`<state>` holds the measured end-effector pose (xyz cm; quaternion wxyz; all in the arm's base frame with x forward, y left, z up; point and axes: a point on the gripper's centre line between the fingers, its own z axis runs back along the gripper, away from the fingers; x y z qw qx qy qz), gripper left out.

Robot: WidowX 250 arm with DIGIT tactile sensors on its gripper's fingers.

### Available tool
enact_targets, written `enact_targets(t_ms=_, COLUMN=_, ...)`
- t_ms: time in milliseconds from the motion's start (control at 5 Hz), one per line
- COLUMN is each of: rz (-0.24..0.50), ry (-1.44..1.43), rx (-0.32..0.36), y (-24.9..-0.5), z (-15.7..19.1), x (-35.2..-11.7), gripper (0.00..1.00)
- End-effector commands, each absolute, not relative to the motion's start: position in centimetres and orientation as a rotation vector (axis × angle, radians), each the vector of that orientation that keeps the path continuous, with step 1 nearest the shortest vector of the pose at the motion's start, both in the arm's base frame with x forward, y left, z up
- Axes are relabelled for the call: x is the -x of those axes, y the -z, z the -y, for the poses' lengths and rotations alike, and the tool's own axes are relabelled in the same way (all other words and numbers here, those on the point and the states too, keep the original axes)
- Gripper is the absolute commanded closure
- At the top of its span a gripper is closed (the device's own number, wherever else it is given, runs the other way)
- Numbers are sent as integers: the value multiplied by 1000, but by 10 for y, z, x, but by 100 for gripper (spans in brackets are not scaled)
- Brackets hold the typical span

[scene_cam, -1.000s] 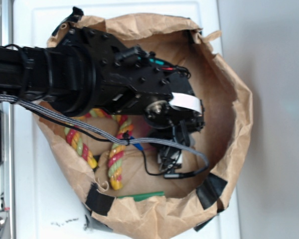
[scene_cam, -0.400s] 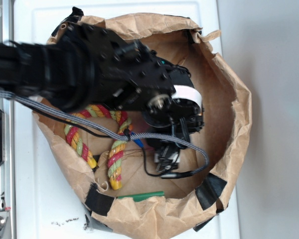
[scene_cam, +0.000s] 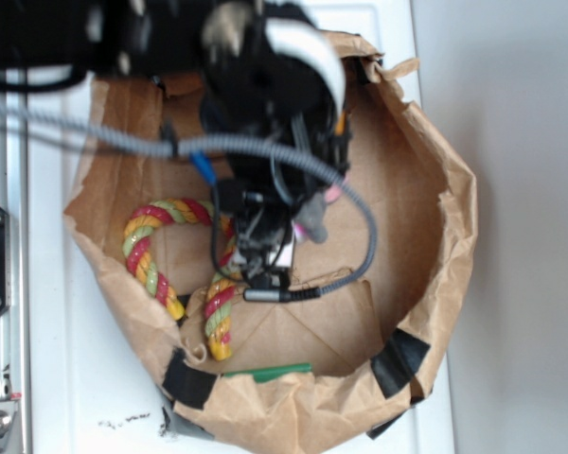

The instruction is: Grab the gray animal.

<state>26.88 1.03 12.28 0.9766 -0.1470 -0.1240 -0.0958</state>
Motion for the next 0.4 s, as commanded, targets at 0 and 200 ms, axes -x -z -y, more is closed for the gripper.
enact_targets(t_ms=0, rz=336, ry=199, rx=275, y=-188, z=-18, x=-268, gripper=100)
enact_targets(t_ms=200, rz=397, ry=226, rx=257, y=-195, z=-15, x=-263, gripper=100)
